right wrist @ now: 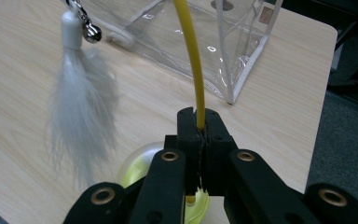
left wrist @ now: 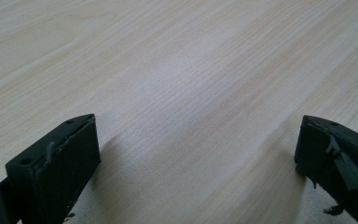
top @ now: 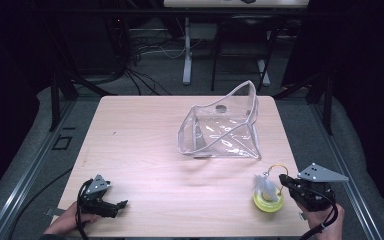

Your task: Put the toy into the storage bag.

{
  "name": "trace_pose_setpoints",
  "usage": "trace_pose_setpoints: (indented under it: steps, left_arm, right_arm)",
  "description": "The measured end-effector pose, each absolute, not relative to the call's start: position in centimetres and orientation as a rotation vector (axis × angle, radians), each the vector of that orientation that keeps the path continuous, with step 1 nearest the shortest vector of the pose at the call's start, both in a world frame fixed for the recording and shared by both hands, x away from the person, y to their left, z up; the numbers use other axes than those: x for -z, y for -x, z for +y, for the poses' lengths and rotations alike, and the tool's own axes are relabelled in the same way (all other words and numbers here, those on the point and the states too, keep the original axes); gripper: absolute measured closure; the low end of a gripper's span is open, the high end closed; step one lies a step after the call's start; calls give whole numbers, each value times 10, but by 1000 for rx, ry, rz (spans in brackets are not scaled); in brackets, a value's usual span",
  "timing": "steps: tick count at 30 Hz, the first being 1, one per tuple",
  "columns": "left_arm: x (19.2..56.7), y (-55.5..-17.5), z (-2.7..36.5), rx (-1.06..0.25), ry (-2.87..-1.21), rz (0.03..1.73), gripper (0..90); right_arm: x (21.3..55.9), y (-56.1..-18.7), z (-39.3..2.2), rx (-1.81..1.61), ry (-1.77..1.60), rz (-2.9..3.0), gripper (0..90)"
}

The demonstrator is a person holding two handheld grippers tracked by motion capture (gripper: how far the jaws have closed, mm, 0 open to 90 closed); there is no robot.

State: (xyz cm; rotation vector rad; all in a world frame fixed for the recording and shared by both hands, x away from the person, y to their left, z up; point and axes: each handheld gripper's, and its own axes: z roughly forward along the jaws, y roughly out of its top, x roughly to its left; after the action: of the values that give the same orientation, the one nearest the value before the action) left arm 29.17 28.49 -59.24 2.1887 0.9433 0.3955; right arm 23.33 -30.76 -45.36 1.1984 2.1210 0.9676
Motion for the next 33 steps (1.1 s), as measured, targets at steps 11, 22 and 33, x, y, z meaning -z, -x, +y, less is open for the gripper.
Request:
trace_pose_setpoints:
  steps: [11, 22, 33]
  left_arm:
    - [592, -292, 285, -394, -2186, 946, 0]
    - [592, -292, 285, -396, -2191, 942, 0]
    - [592, -292, 285, -395, -2190, 943, 0]
  right_arm:
    - [447, -238, -310, -955, -1205, 2126, 880]
    - [437, -252, -316, -952, -1208, 2116, 880]
    - [431, -273, -319, -953, -1216, 2112, 880]
